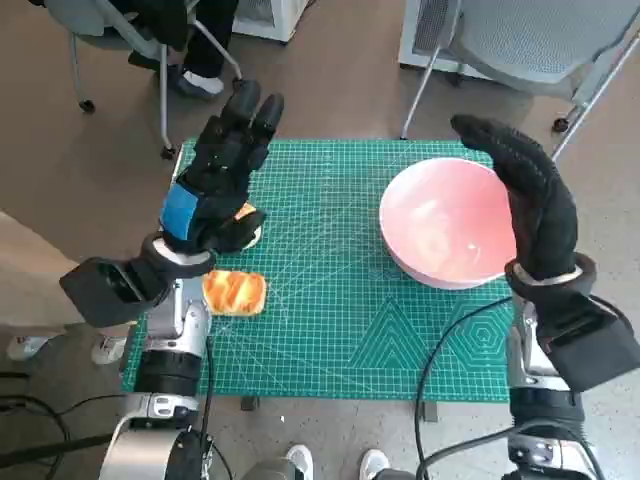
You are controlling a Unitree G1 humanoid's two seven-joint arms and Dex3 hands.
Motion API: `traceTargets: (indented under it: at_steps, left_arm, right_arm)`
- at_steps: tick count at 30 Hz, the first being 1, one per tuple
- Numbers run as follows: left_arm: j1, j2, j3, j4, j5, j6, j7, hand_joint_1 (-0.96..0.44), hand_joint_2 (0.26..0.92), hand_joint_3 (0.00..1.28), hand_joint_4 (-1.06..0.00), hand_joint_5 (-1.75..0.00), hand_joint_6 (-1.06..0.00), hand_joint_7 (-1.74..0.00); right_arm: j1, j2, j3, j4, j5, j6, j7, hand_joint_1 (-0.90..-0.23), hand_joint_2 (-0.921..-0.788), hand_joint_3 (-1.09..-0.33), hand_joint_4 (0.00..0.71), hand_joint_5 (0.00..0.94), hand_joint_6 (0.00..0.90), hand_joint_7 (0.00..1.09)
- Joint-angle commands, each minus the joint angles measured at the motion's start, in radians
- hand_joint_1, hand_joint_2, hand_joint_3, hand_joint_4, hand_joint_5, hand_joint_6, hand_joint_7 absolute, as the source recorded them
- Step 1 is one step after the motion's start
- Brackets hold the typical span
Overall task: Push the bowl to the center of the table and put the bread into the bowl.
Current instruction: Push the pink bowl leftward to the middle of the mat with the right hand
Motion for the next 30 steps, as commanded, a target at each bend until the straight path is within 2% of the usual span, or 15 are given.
traceTargets:
  at_steps: [1,22,30]
  left_arm:
    - [0.01,-0.006,-0.001,-0.018,0.0,0.01,0.007,-0.69,0.921,0.29,0.0,0.0,-0.04,-0.15]
    - [0.013,-0.007,-0.006,-0.021,0.004,0.012,0.01,-0.7,0.921,0.29,0.0,0.0,-0.03,-0.17]
    - [0.012,-0.006,-0.006,-0.019,0.005,0.012,0.011,-0.7,0.921,0.29,0.0,0.0,-0.03,-0.18]
  right_arm:
    - [0.018,-0.005,0.001,0.005,0.003,0.011,0.012,-0.69,-0.921,-0.787,0.162,0.0,-0.001,0.47]
    - [0.028,-0.004,-0.002,-0.012,-0.008,0.025,0.0,-0.683,-0.921,-0.785,0.164,0.001,-0.001,0.47]
    - [0.032,-0.006,-0.005,-0.01,0.001,0.028,0.006,-0.686,-0.921,-0.786,0.164,0.001,-0.001,0.47]
